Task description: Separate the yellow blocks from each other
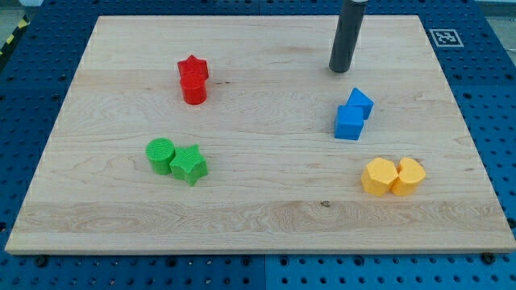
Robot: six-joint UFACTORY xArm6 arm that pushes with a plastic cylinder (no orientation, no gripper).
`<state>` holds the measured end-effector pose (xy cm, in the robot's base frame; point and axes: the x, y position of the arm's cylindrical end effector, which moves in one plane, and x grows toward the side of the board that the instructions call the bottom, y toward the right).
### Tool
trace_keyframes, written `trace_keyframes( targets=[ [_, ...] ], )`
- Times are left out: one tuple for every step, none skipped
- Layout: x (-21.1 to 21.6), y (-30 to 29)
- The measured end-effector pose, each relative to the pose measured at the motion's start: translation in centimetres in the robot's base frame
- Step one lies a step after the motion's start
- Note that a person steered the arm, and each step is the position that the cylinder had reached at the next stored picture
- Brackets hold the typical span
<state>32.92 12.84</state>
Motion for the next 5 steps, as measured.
trace_keyframes(
  targets=[
    [0.0, 0.0],
    [0.4, 0.0],
    [0.4, 0.0],
    [0.4, 0.2],
    [2.0, 2.6]
  ],
)
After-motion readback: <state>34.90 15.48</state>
